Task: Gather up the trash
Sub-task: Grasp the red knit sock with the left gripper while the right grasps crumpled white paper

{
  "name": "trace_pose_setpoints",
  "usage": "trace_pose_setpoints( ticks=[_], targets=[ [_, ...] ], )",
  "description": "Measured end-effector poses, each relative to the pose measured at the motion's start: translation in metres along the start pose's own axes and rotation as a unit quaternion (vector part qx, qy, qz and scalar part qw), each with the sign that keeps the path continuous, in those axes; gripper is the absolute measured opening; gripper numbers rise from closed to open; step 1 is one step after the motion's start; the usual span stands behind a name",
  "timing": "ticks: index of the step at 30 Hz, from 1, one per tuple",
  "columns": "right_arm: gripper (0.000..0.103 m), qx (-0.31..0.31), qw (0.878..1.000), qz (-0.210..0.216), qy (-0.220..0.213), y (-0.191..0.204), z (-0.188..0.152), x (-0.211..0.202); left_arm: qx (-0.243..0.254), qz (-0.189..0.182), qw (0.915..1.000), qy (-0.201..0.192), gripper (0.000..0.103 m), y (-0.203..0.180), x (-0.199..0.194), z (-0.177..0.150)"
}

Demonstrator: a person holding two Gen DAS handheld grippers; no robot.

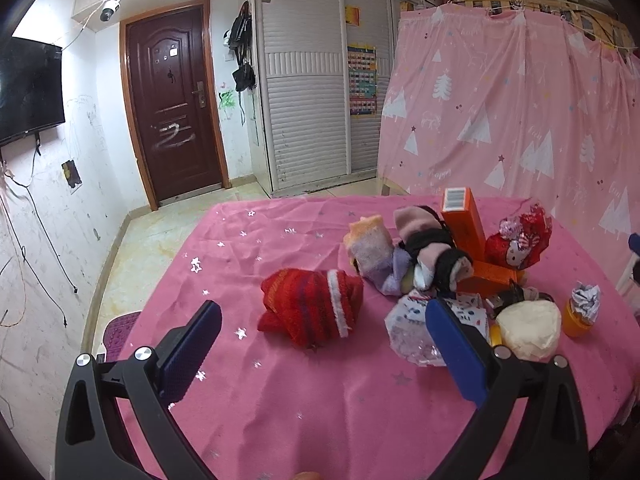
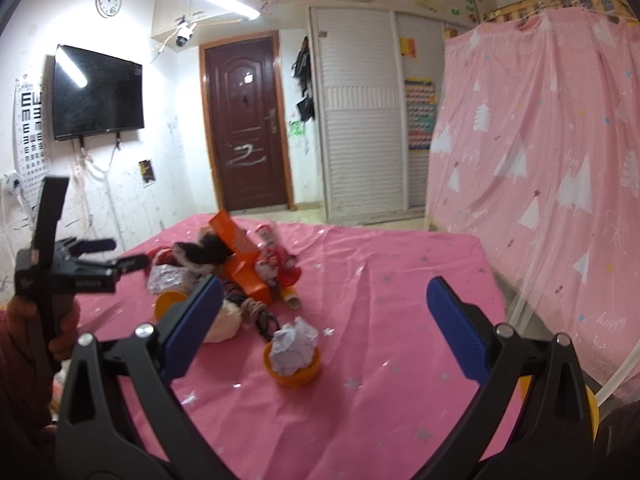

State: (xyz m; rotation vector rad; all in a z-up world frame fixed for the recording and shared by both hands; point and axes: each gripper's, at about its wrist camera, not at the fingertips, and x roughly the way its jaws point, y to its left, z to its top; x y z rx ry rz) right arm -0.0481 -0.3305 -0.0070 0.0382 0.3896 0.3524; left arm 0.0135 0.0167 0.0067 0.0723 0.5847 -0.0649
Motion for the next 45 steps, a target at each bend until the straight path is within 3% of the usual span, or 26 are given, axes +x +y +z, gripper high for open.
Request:
trace_pose_setpoints(
  ticks=[3, 9, 17, 18, 19, 20, 21, 27, 32, 35, 37, 45],
  targets=[
    [0.098, -0.001, 0.999, 0.031, 0.038, 0.011, 0.0, 0.01, -0.006, -0.006, 0.9997, 0.021, 0.095, 0.011, 0.009, 0.01],
    [0.098, -0.039, 0.995, 0.005, 0.095, 0.033, -0.008, 0.033, -0.019, -0.013, 0.9966, 0.08, 0.095, 0.024, 0.044, 0.026],
    [0.095, -0.012, 0.993, -0.004, 0.121, 0.023, -0.004, 0.044, -0.015, -0.029, 0.9925, 0.118, 0.094, 0.02, 0.073, 0.028],
    [0.091, -0.006, 0.992, -0.002, 0.123, 0.02, -0.003, 0.044, -0.014, -0.029, 0.9922, 0.12, 0.086, 0.02, 0.075, 0.027],
    [0.076, -0.002, 0.992, 0.0, 0.128, 0.019, -0.004, 0.047, -0.011, -0.032, 0.9914, 0.126, 0.078, 0.019, 0.078, 0.026],
    [0.064, 0.003, 0.991, 0.0, 0.133, 0.018, -0.004, 0.05, -0.01, -0.035, 0.9901, 0.136, 0.061, 0.017, 0.082, 0.025],
    [0.061, 0.007, 0.99, 0.0, 0.138, 0.017, -0.004, 0.052, -0.013, -0.036, 0.9881, 0.149, 0.049, 0.017, 0.086, 0.023],
    [0.052, 0.009, 0.989, -0.009, 0.144, 0.02, -0.006, 0.055, 0.007, -0.005, 0.9902, 0.139, 0.019, 0.011, 0.083, 0.012],
    [0.051, 0.012, 0.991, -0.027, 0.132, 0.02, -0.004, 0.045, -0.004, -0.002, 0.9909, 0.135, 0.015, 0.014, 0.078, 0.012],
    [0.027, 0.008, 0.99, -0.032, 0.134, 0.018, -0.007, 0.04, -0.015, 0.004, 0.9918, 0.127, 0.014, 0.02, 0.073, 0.013],
    [0.02, 0.006, 0.989, -0.03, 0.141, 0.018, -0.01, 0.042, -0.02, 0.007, 0.9923, 0.122, 0.014, 0.024, 0.072, 0.017],
    [0.018, 0.016, 0.993, -0.024, 0.117, 0.019, -0.006, 0.032, -0.042, 0.016, 0.9953, 0.085, 0.014, 0.033, 0.04, 0.032]
  ],
)
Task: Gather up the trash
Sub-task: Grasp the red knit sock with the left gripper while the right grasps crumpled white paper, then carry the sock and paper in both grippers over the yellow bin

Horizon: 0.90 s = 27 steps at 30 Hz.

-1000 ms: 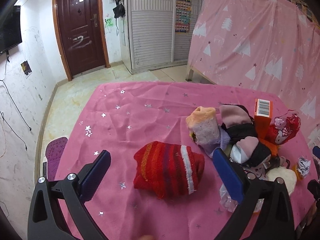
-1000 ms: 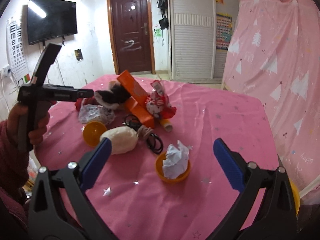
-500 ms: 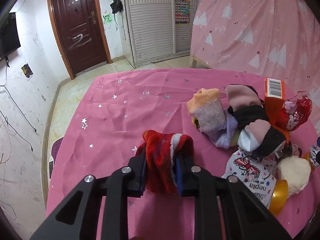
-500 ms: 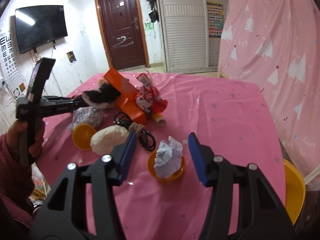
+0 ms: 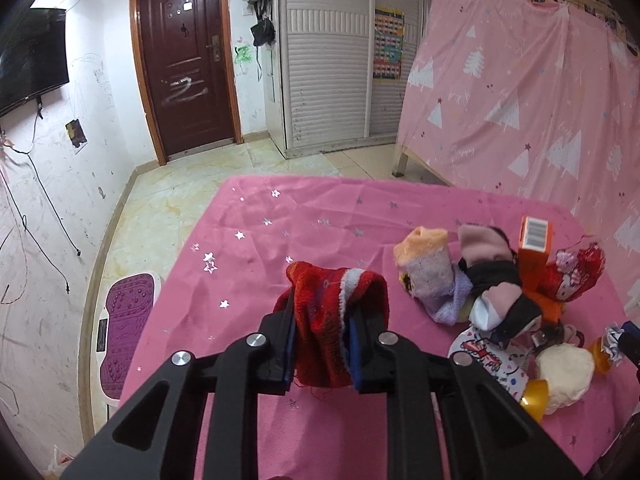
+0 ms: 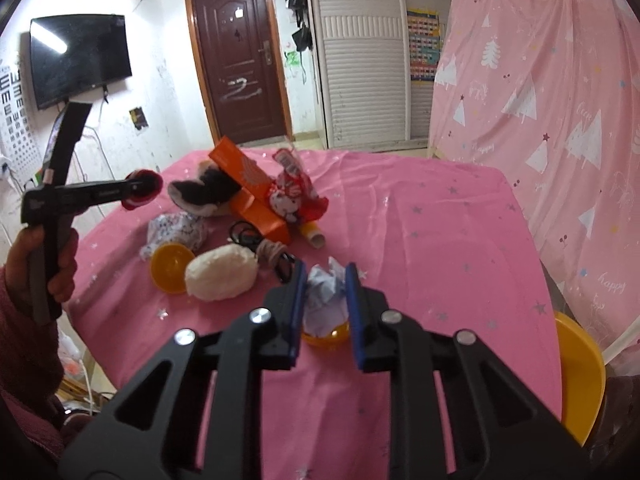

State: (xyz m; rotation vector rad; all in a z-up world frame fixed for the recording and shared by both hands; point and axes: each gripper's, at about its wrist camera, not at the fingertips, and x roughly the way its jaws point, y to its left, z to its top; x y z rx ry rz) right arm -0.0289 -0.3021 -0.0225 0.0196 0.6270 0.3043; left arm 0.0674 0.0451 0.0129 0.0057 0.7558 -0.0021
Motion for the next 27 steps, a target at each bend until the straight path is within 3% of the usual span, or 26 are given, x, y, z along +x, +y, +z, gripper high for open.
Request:
trace_pose_setpoints(
  ticks=[7, 14, 20, 27],
  targets=[
    [0.018, 0.02, 0.999, 0.006, -0.038, -0.014, 0.011, -0.022, 0.01, -0.027, 0.9988, -0.039, 0.014, -0.018, -0.042, 0.012],
    [0.018, 0.041, 0.996, -0.029, -0.068, -0.047, 0.019, -0.05, 0.069, -0.102, 0.9906, -0.059, 0.014, -0.086, -0.078, 0.016],
    [0.018, 0.054, 0.992, -0.084, -0.077, -0.084, 0.015, -0.075, 0.113, -0.174, 0.9776, -0.036, 0.014, -0.156, -0.084, 0.01],
    [0.018, 0.097, 0.985, -0.132, -0.06, -0.143, -0.001, -0.09, 0.163, -0.247, 0.9553, -0.006, 0.014, -0.254, -0.079, -0.002]
  ],
)
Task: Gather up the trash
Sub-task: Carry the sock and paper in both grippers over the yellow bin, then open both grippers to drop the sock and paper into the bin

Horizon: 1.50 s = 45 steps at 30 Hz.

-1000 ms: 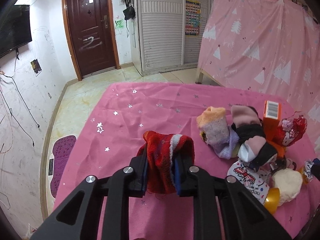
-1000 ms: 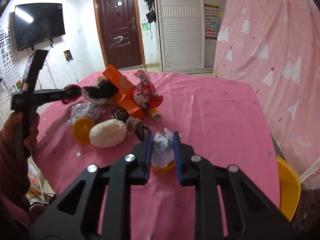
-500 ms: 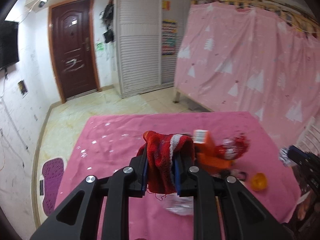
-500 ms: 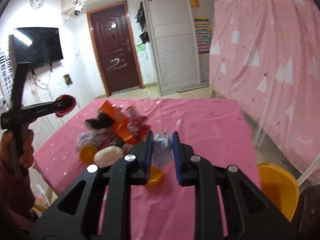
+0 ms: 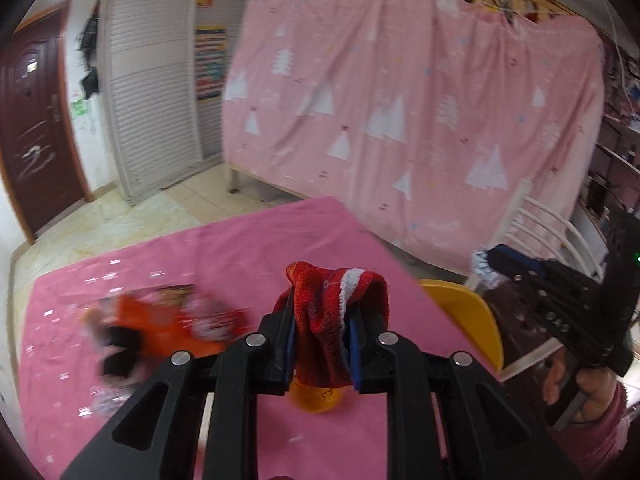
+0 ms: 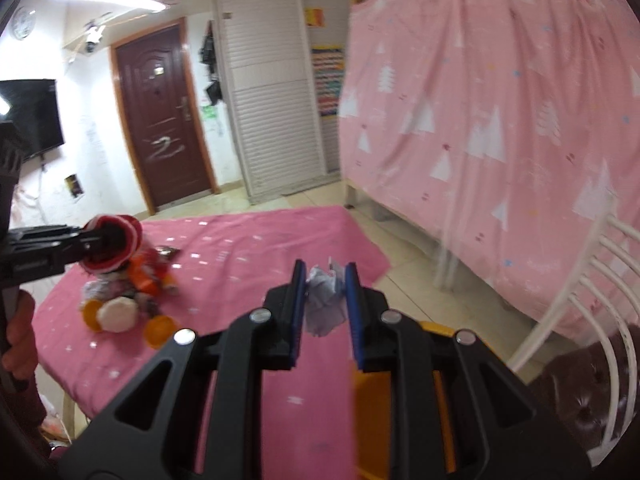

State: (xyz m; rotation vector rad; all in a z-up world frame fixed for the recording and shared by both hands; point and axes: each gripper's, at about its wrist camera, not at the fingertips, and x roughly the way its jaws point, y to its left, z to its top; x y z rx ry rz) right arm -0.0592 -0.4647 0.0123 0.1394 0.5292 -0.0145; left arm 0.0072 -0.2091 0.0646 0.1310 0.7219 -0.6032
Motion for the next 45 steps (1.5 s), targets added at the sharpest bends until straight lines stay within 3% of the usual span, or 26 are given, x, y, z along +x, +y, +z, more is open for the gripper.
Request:
trace_pose_setpoints(
  ticks=[6, 10, 17, 19, 20, 21, 24, 26, 28, 36, 39, 45],
  targets=[
    [0.019, 0.047, 0.998, -0.03, 0.034, -0.05, -0.017, 0.013, 0.006, -0.071, 0.9969, 0.033, 0.014, -0.05, 0.042, 0.011],
    [0.019, 0.076, 0.996, -0.026, 0.048, -0.071, -0.026, 0.023, 0.007, -0.103, 0.993, 0.057, 0.014, -0.08, 0.069, 0.013],
    [0.019, 0.094, 0.994, -0.024, 0.052, -0.087, -0.031, 0.024, 0.01, -0.123, 0.9883, 0.089, 0.015, -0.121, 0.105, 0.014],
    [0.019, 0.1, 0.993, -0.024, 0.05, -0.09, -0.032, 0.023, 0.012, -0.129, 0.9869, 0.097, 0.023, -0.129, 0.113, 0.013],
    [0.02, 0.102, 0.993, -0.026, 0.049, -0.092, -0.032, 0.023, 0.011, -0.131, 0.9863, 0.099, 0.032, -0.129, 0.114, 0.014],
    [0.02, 0.103, 0.993, -0.026, 0.048, -0.094, -0.032, 0.022, 0.012, -0.13, 0.9864, 0.1, 0.043, -0.132, 0.117, 0.014],
    [0.022, 0.108, 0.993, -0.025, 0.047, -0.094, -0.032, 0.022, 0.017, -0.115, 0.9888, 0.093, 0.053, -0.137, 0.117, 0.016],
    [0.039, 0.108, 0.993, -0.025, 0.047, -0.093, -0.032, 0.021, 0.017, -0.116, 0.9891, 0.09, 0.054, -0.136, 0.113, 0.017],
    [0.049, 0.107, 0.993, -0.023, 0.044, -0.093, -0.032, 0.021, 0.014, -0.11, 0.9903, 0.084, 0.055, -0.133, 0.107, 0.018],
    [0.051, 0.094, 0.995, -0.017, 0.042, -0.079, -0.032, 0.02, -0.01, -0.103, 0.9924, 0.067, 0.06, -0.111, 0.085, 0.024],
    [0.06, 0.086, 0.996, -0.012, 0.038, -0.07, -0.028, 0.019, -0.015, -0.096, 0.9939, 0.053, 0.062, -0.102, 0.072, 0.025],
    [0.061, 0.064, 0.997, 0.003, 0.033, -0.044, -0.019, 0.02, -0.021, -0.076, 0.9965, 0.027, 0.064, -0.078, 0.044, 0.026]
  ],
)
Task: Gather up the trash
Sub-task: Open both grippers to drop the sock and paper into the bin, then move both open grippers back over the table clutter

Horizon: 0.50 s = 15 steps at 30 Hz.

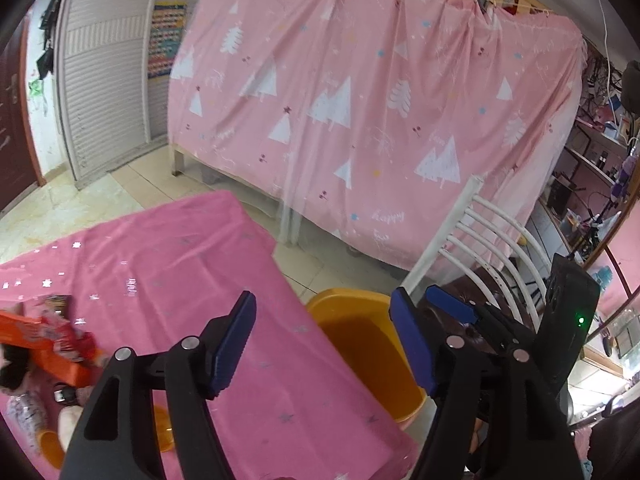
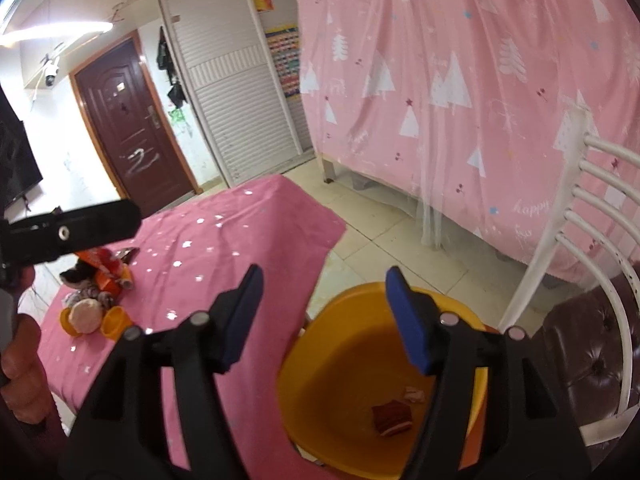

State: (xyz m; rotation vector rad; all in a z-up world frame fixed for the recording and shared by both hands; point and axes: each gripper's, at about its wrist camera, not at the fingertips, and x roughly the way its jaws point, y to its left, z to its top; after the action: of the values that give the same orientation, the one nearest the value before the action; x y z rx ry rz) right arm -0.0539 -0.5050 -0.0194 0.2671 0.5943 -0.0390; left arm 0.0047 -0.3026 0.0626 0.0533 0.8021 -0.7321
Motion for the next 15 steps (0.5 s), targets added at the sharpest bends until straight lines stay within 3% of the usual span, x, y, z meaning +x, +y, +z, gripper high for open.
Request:
trace_pose_setpoints(
  ticks=[15],
  targets=[
    [0.063, -0.056, 0.997, 0.055, 0.016, 0.079, 0.01, 0.021, -0.04, 0.086, 0.9944, -0.045, 0.066, 0.096, -0.079, -0.014]
  ],
)
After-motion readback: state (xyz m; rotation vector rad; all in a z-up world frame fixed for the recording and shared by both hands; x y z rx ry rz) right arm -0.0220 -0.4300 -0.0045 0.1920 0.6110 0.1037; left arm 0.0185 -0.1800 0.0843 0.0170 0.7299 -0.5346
